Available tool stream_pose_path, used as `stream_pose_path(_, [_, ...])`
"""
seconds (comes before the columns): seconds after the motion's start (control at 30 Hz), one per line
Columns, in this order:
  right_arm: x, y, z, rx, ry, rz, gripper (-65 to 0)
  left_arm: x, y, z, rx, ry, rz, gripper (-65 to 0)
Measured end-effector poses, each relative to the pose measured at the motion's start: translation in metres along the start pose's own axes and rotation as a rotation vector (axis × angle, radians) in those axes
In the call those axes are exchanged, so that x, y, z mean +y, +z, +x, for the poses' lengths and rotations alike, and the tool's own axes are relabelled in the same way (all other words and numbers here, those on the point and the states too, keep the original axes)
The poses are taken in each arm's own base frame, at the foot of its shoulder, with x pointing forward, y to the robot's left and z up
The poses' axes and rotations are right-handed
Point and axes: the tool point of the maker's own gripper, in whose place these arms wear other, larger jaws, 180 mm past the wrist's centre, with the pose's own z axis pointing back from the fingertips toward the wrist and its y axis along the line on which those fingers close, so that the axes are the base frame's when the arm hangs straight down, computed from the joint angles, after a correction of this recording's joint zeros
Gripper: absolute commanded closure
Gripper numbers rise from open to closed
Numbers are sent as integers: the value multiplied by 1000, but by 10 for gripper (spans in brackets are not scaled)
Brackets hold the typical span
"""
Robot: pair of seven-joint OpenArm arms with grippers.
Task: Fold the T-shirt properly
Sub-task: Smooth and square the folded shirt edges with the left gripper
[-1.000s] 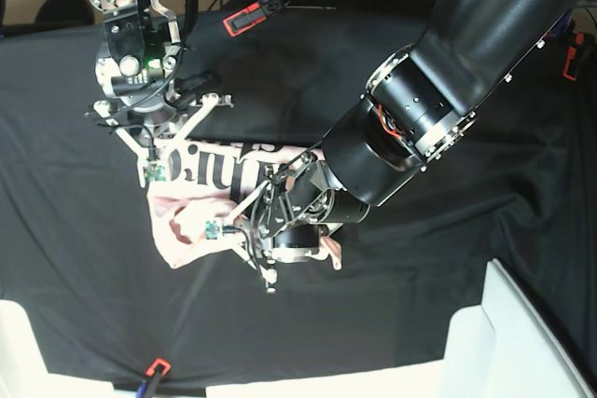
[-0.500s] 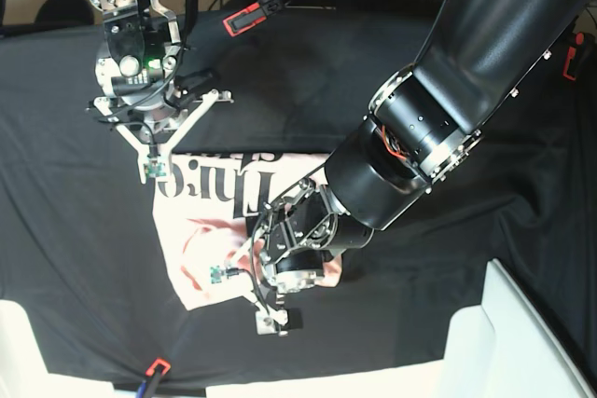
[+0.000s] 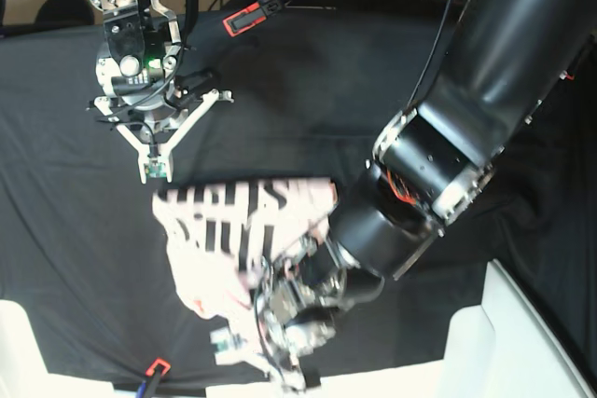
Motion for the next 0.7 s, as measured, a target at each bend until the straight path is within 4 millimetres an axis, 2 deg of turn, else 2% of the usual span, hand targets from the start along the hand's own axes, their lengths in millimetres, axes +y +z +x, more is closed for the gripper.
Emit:
stream_pose_path(0.1, [0, 0, 0, -1, 0, 0, 0, -53, 1, -5, 9, -43, -129, -650])
stream_pose_path(0.17, [0, 0, 2, -4, 0, 0, 0, -65, 2, -5, 13, -43, -150, -650])
stream_pose_path(0.2, [0, 0, 2, -5, -1, 0, 0, -64, 3, -5, 24, -46, -146, -650])
stream_pose_path(0.4, [0, 0, 6, -14, -1, 0, 0, -20, 13, 16, 36, -44, -40, -650])
stream_pose_path(0.53, [0, 0, 6, -13, -1, -1, 0, -9, 18, 24, 33, -41, -14, -650])
stream_pose_path(0.7, [0, 0, 5, -11, -1, -1, 0, -2, 20, 22, 51, -43, -1, -650])
